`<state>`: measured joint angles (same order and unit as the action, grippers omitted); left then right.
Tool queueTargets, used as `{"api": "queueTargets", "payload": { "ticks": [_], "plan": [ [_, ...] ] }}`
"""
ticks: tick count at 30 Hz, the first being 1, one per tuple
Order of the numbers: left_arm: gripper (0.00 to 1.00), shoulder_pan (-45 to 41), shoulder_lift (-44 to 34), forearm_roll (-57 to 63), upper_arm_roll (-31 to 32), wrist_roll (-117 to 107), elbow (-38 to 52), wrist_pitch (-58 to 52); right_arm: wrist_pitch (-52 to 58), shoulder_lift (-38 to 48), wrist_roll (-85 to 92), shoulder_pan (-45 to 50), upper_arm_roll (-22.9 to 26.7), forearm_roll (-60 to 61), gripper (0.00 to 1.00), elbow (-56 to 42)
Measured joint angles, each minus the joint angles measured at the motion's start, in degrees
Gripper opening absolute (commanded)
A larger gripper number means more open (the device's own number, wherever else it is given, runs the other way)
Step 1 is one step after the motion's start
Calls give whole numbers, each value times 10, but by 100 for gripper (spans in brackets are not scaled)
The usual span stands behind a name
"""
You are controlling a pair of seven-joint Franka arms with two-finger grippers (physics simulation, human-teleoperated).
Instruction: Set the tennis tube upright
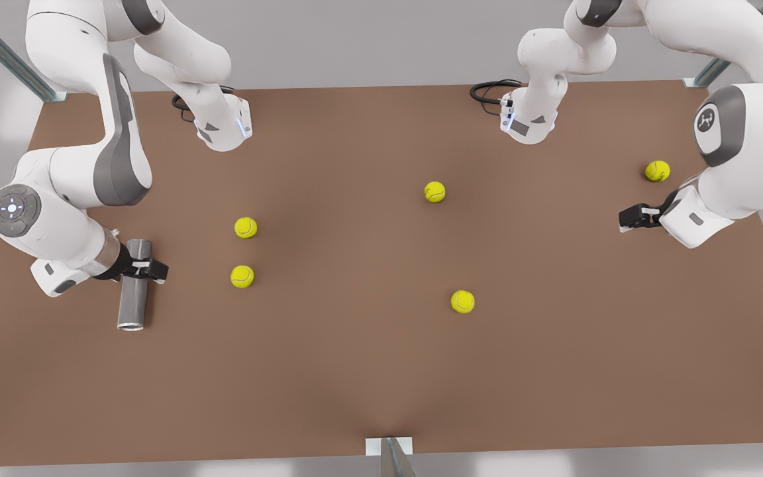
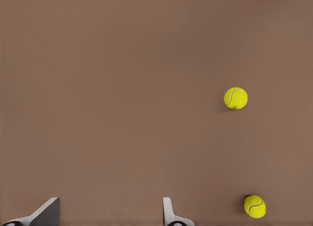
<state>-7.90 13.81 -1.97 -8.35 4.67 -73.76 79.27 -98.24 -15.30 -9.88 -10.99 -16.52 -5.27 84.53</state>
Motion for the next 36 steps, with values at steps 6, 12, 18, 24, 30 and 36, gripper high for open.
{"api": "queueTargets", "payload": {
  "ticks": [6, 12, 18, 24, 30, 36],
  "plan": [
    [100, 1, 2, 1, 4, 0, -2, -2, 15, -52, 5, -69, 0, -32, 100, 29],
    [100, 3, 8, 1, 8, 0, -2, -3, -229, 40, 114, -192, -10, -5, 100, 333],
    [100, 3, 11, 1, 9, -1, -2, -2, -333, -10, 176, -237, -9, -37, 100, 359],
    [100, 3, 11, 1, 9, -2, -8, -2, -389, -59, 214, -250, -9, -61, 100, 369],
    [100, 2, 12, 1, 9, -2, -10, -2, -401, -81, 212, -252, -9, -69, 100, 371],
    [100, 1, 14, 1, 9, -3, -14, -3, -432, -111, 214, -259, -8, -109, 100, 372]
  ]
}}
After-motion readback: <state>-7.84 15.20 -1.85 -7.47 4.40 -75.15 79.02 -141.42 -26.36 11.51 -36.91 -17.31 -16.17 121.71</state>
